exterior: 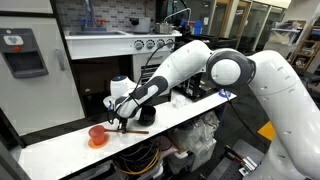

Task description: Pour the contents in the white mug into the black mug, use the wooden spoon to stir the contents in the black mug

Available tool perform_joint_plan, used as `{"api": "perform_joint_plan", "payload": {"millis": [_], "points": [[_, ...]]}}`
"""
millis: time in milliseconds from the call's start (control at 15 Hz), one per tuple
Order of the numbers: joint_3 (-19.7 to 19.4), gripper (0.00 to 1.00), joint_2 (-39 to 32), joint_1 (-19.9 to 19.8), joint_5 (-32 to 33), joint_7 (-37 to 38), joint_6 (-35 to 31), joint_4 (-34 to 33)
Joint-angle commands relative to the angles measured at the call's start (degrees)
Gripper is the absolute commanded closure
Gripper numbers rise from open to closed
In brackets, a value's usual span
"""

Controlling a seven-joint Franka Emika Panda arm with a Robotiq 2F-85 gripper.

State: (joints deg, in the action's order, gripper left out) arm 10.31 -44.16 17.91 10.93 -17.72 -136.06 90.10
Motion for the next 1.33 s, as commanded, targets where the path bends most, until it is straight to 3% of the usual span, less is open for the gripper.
{"api": "perform_joint_plan", "payload": {"millis": [0, 800, 1267], "points": [[0.9, 0.96, -0.7, -0.9, 0.4, -1.3, 1.8, -1.6], [0.3, 0.96, 3.6, -1.1, 0.9, -0.7, 1.5, -1.8], [1.7, 0.96, 9.3, -2.5, -0.1, -5.1, 6.8, -1.8]]}}
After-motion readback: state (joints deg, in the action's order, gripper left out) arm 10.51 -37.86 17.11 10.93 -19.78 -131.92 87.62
